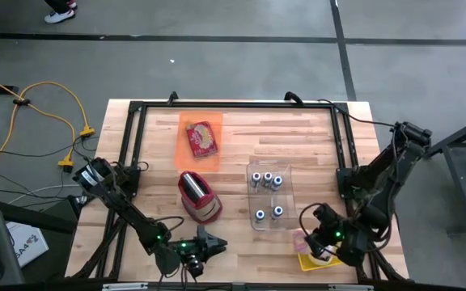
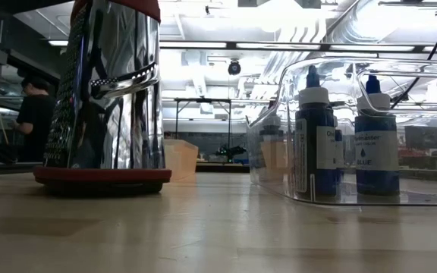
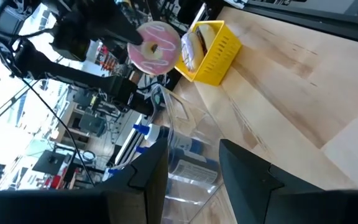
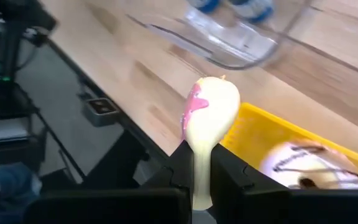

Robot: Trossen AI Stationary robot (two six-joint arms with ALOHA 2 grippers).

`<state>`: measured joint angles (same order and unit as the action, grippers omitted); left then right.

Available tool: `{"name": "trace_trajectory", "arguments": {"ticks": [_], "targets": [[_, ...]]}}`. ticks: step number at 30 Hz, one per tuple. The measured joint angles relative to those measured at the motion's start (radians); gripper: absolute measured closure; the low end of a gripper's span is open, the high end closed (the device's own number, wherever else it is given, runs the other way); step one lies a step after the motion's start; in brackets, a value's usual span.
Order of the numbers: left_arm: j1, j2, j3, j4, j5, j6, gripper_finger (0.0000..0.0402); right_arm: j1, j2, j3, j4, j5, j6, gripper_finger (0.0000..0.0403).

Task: Pick & Place Food Item
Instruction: Put the pink donut into the yellow bin

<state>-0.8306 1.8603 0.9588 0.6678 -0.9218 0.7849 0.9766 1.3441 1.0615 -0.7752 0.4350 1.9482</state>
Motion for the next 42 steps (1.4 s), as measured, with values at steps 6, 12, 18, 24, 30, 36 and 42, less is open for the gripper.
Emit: {"name": "trace_trajectory", "arguments": {"ticks": [6, 12, 18, 24, 30, 36, 42], "targets": [[0.001, 0.0, 0.0, 0.0, 0.0, 0.0, 0.0265, -0.001, 0.0, 0.0, -0.03, -0.115, 0.075, 0.038], [0.001, 0.0, -0.001, 0.0, 0.0, 0.0, 0.0265, -0.002, 0.009, 0.0, -0.033, -0.147, 0.112, 0.038], [0.001, 0.0, -0.001, -0.001, 0.001, 0.0, 0.0265, -0.015, 0.063, 0.0, -0.038, -0.219, 0.118, 0.038], [0.001, 0.0, -0.001, -0.001, 0.001, 0.0, 0.0265, -0.016, 0.107, 0.0, -0.037, -0.234, 0.118, 0.038], [0.001, 0.0, -0.001, -0.001, 0.001, 0.0, 0.0265, -0.017, 0.148, 0.0, -0.028, -0.235, 0.12, 0.038], [0.001, 0.0, -0.001, -0.001, 0.001, 0.0, 0.0265, -0.024, 0.177, 0.0, 0.004, -0.247, 0.115, 0.038], [0.001, 0.0, -0.001, -0.001, 0.001, 0.0, 0.0265, -0.052, 0.177, 0.0, 0.004, -0.261, 0.066, 0.038]]}}
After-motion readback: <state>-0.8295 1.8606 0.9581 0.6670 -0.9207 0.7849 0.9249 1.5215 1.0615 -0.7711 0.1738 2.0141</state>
